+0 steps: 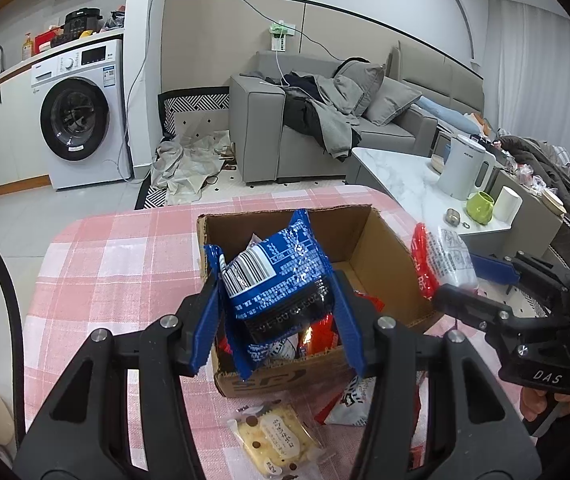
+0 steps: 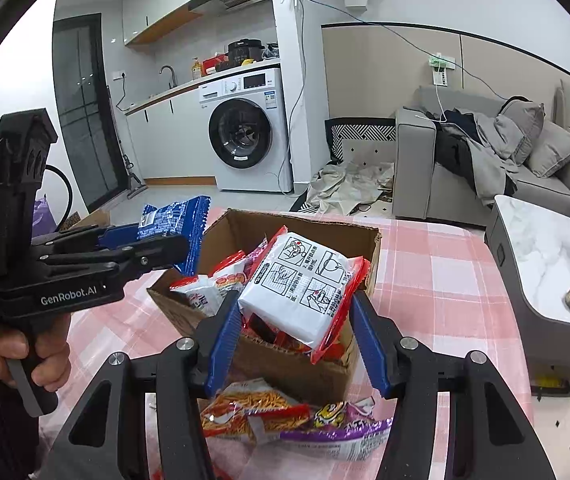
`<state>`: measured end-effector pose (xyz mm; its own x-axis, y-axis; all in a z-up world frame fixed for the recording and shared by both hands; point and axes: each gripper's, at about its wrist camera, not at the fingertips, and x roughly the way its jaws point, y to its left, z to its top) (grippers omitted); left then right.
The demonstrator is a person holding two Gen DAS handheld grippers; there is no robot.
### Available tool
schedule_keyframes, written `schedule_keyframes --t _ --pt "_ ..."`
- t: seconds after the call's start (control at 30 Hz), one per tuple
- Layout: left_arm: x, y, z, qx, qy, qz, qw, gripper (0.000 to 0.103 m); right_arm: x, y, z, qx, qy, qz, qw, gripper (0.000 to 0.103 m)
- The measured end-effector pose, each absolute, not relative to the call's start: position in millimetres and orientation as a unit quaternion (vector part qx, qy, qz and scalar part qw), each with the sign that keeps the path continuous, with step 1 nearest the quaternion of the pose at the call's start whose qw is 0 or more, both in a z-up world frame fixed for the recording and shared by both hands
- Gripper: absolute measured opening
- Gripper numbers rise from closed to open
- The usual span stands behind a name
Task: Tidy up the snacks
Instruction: 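Lift both held packs and carry them over the cardboard box, then open both tools to drop the packs into the box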
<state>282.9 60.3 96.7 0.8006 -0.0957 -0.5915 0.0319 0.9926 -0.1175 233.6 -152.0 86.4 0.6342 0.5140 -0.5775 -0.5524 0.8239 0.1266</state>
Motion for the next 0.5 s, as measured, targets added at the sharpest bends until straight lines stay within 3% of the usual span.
schedule_keyframes --t 0.5 --pt "334.8 46.2 67.9 -0.029 0.330 -0.034 0.943 0.049 260.8 -134.7 62.2 -0.030 0.324 0.297 0.898 0.056"
